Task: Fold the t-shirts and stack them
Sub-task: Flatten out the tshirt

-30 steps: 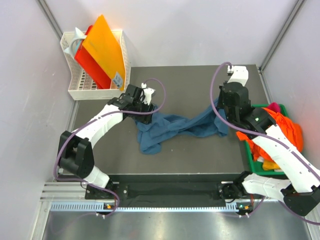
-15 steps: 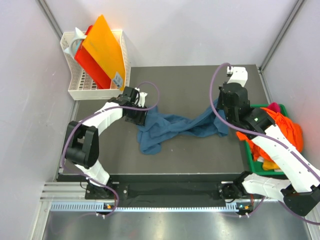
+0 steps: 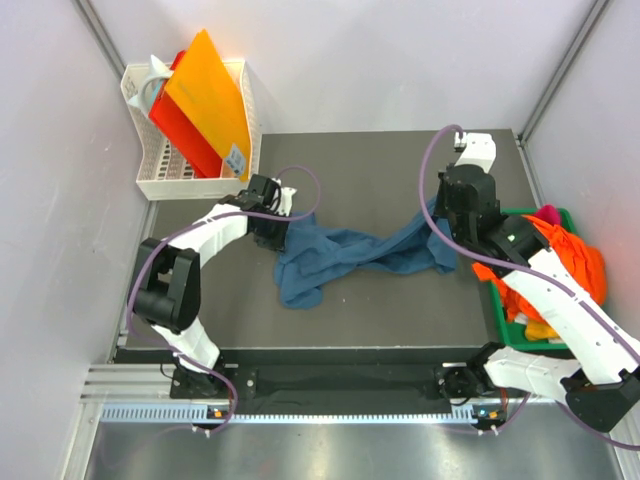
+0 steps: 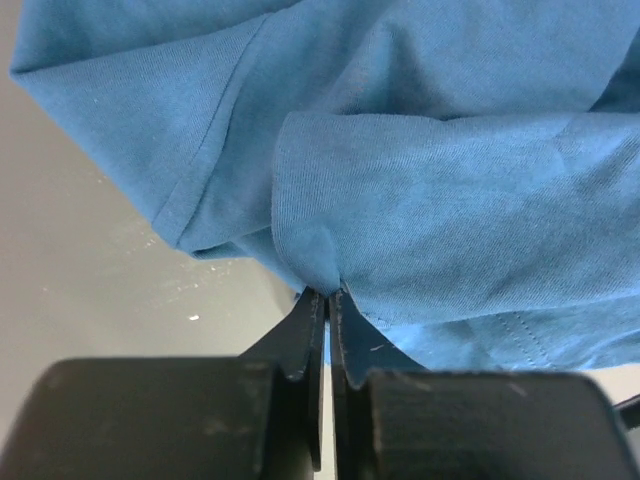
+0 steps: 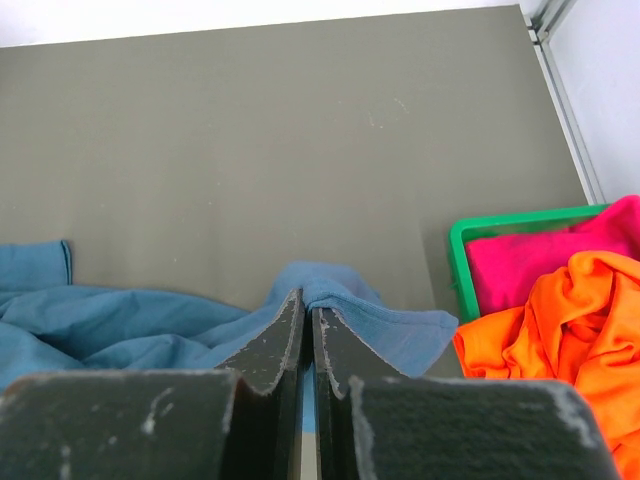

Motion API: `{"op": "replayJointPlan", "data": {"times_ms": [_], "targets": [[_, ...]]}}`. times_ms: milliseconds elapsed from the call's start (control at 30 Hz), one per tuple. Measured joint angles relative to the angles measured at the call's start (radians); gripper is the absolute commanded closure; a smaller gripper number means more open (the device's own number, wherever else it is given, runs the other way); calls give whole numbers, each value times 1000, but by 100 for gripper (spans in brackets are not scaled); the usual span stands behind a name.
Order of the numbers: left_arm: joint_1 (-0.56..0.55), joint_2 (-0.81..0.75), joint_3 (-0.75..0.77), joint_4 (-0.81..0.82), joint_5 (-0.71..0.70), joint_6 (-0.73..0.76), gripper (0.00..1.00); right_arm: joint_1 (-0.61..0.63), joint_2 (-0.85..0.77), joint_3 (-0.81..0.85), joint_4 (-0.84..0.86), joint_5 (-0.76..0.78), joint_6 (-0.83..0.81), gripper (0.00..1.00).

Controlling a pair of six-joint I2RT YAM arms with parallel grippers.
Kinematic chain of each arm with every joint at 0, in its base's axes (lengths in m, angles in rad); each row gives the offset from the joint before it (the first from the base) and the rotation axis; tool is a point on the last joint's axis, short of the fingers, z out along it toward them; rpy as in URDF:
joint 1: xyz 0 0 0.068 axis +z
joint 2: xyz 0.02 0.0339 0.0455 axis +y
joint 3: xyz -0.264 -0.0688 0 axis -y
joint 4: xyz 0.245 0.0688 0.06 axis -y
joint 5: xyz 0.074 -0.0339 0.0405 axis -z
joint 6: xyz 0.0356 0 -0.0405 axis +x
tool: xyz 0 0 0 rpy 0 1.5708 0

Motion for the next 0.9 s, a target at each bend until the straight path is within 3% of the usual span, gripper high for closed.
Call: {"op": "replayJointPlan", "data": {"times_ms": [300,600,900], "targets": [[6,-61,27,-66,-17,1,100,-8,1,-5,4,-4,0,100],[111,-312,299,-129,-16,20,100,-16,-10,-43,32,-23,3,100],[109,-339,192,-159,-13,27,100,-22,-34,-150,48,-40,22,100]]}}
